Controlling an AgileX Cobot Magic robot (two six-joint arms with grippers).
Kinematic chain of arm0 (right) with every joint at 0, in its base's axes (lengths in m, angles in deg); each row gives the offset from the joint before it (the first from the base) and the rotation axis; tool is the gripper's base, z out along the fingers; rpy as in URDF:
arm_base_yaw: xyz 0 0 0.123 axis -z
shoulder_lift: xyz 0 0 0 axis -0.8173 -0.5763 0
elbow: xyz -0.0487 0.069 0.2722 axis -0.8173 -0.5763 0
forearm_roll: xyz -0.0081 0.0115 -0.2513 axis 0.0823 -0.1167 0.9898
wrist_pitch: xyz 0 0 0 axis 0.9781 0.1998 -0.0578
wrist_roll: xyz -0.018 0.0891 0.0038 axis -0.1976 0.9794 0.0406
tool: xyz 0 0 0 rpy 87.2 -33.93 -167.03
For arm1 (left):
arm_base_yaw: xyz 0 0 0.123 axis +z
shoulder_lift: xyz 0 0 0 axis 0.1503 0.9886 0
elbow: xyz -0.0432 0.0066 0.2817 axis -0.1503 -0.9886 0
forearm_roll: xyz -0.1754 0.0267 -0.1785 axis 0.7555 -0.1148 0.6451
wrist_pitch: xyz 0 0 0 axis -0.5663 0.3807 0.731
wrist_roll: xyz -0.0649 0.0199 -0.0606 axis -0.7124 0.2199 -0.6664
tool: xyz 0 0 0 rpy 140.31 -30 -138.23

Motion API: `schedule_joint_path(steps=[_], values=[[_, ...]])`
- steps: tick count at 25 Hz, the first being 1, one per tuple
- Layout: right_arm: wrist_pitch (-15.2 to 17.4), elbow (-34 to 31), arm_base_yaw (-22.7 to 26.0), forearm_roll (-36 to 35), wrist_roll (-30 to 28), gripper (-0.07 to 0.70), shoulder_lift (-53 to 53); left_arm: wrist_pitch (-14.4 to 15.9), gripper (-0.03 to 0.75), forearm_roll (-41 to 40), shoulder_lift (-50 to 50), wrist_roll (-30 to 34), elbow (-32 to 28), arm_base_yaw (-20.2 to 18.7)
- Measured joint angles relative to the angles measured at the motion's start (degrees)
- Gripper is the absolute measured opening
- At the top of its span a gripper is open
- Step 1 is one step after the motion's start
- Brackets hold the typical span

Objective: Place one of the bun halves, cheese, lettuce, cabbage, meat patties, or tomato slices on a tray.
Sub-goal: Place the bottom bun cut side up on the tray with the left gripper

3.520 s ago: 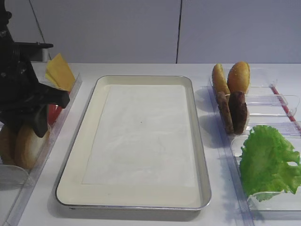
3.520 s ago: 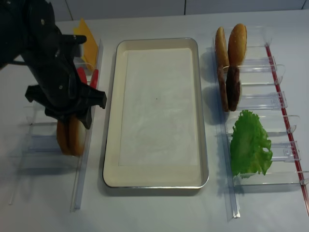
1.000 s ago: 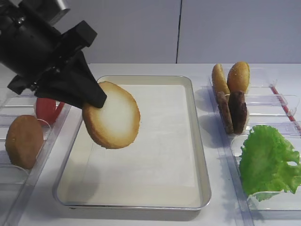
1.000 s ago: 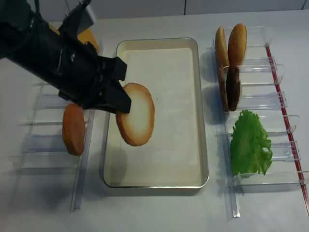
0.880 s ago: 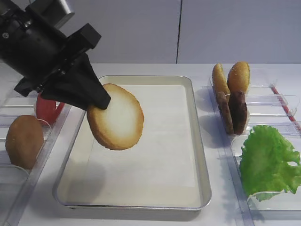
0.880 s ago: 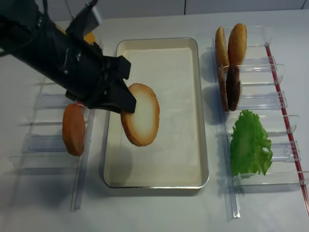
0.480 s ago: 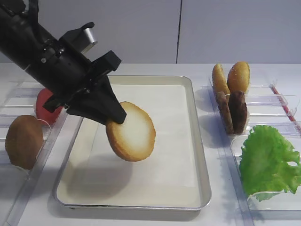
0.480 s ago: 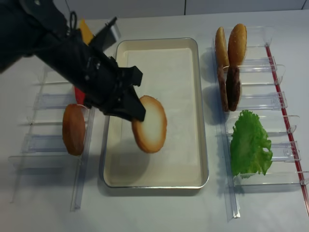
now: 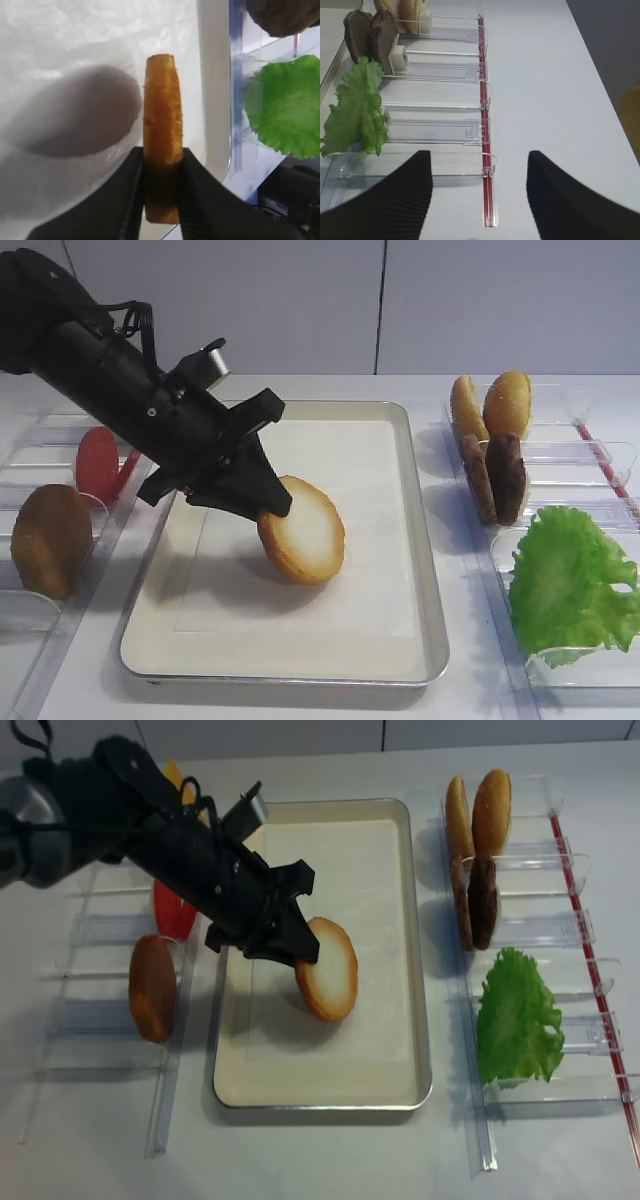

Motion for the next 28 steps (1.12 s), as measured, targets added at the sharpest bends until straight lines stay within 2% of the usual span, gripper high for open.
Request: schedule_joint_path(steps=[5,18,23,28], values=[[0.00,0.00,0.00,0.00,0.00,0.430,0.00,-0.35,0.127,3.21,2.33,2.57,0.00,0.00],[0.00,0.00,0.00,0.00,0.00,0.430,0.00,-1.75,0.125,3.17,3.80,3.65,0.00,0.00],[0.00,0.00,0.00,0.00,0.00,0.430,0.00,-1.75,0.132,2.29,4.18,2.35,0.00,0.00],[0.00,0.00,0.00,0.00,0.00,0.430,0.00,-1.74,0.189,-1.64,4.18,-0.81,0.00,0.00]])
